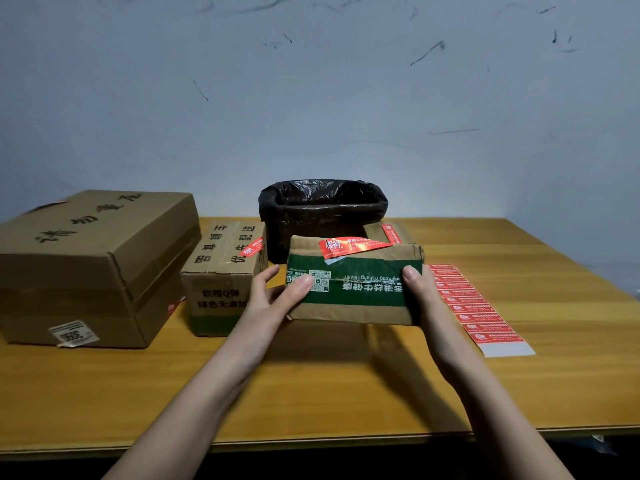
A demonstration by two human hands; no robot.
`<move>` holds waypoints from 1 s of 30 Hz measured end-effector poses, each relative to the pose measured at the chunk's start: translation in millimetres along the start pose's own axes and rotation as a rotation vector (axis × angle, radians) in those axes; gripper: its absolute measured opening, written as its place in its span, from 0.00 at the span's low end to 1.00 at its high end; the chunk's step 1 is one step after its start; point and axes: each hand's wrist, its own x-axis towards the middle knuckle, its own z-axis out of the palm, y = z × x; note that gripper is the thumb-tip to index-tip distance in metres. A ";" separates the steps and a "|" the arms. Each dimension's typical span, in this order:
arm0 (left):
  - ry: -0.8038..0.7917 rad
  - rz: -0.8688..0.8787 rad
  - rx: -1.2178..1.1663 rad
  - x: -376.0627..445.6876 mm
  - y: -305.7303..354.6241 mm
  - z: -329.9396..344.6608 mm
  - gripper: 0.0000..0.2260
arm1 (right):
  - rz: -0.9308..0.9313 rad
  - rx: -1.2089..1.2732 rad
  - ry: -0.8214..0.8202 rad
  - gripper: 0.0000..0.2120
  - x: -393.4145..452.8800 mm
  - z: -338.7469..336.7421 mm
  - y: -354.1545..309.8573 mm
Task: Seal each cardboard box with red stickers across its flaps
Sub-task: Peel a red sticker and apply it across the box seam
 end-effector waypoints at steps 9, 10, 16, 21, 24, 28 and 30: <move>0.081 0.059 -0.006 2.5 -3.6 1.0 0.33 | -0.666 -0.700 0.291 0.17 -15.7 5.9 -51.2; 0.089 0.067 -0.007 3.6 -4.4 1.0 0.35 | -0.616 -0.730 0.229 0.16 -12.8 7.0 -54.8; 0.097 0.118 0.000 7.1 -9.5 -5.5 0.34 | -0.369 -0.554 -0.008 0.12 -7.5 7.8 -54.4; 0.096 0.158 0.003 10.0 -13.7 -6.0 0.41 | -0.310 -0.392 -0.021 0.07 -12.3 11.2 -53.3; 0.096 0.161 0.007 9.9 -13.0 -5.4 0.41 | -0.294 -0.319 -0.032 0.07 -13.4 10.5 -57.0; 0.089 0.164 0.001 9.7 -13.2 -6.5 0.41 | -0.254 -0.233 -0.051 0.07 -14.0 9.1 -61.5; 0.081 0.170 0.007 9.5 -13.8 -7.9 0.43 | -0.245 -0.213 -0.055 0.07 -14.7 9.4 -63.4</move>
